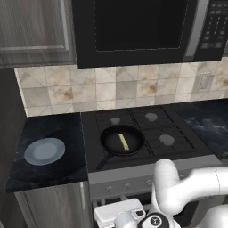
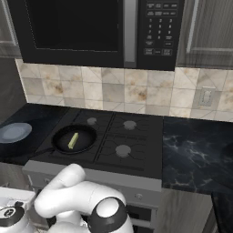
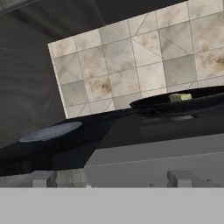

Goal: Pick up the butter stick and place it in the pan. Then turn on the burner for the pan.

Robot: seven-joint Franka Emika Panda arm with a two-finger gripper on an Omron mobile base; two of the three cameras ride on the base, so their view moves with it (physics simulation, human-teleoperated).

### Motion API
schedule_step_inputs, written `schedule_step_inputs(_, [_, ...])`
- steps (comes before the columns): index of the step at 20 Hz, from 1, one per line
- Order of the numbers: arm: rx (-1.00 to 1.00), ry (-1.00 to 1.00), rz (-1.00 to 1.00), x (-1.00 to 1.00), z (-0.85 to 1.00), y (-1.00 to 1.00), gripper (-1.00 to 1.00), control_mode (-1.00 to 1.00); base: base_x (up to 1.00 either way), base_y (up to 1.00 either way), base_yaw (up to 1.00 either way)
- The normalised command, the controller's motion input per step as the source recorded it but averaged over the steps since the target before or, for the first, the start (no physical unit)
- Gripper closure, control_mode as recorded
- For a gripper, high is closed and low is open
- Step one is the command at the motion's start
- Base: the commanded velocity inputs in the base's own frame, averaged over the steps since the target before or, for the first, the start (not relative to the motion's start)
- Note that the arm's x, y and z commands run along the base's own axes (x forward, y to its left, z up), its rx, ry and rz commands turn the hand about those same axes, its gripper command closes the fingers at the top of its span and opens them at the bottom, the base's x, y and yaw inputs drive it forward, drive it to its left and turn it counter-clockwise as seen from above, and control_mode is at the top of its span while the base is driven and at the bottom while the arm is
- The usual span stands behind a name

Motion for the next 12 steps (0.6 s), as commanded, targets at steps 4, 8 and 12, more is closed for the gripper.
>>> schedule_step_inputs(4, [0.00,-0.01,-0.02,0.40,-0.18,-0.02,-1.00,-1.00,0.00,0.00,0.00])
schedule_step_inputs(8, [0.02,-0.02,-0.02,0.53,-0.16,0.00,-1.00,-1.00,0.00,0.00,0.00])
schedule_step_inputs(12, [0.03,-0.03,-0.01,0.59,-0.19,-0.01,-1.00,-1.00,0.00,0.00,0.00])
